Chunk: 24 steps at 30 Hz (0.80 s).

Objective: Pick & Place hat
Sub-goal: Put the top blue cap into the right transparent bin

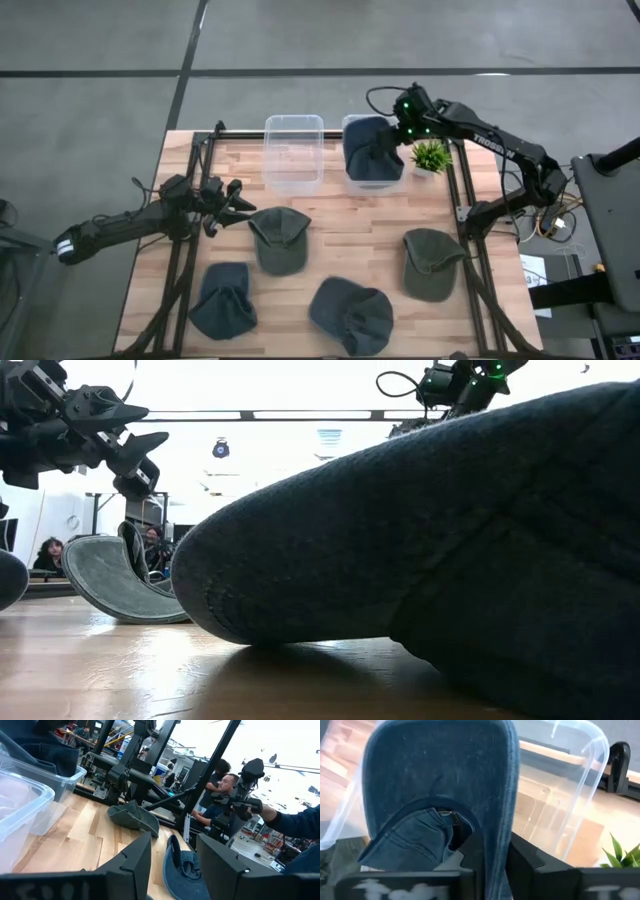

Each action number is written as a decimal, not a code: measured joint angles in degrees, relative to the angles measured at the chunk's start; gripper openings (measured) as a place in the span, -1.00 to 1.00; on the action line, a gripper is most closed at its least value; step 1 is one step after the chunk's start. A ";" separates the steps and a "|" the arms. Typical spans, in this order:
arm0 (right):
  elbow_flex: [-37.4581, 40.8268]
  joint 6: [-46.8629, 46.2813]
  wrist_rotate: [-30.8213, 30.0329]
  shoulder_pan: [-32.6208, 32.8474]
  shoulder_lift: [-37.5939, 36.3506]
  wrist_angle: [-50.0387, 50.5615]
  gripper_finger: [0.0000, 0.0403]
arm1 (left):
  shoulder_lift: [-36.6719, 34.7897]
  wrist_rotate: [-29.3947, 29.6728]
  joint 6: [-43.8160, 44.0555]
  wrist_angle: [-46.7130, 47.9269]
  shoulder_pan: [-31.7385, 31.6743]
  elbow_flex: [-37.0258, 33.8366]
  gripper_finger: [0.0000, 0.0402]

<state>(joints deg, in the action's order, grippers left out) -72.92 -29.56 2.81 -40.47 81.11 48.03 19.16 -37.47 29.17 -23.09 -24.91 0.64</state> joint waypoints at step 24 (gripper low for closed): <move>-1.12 1.10 -0.09 0.04 -0.36 3.45 -0.52 | 0.00 0.00 0.02 0.00 -0.02 0.07 -0.25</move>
<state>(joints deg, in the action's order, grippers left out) -74.04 -28.46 2.72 -40.42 80.75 51.48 19.16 -37.47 29.19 -23.09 -24.93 0.71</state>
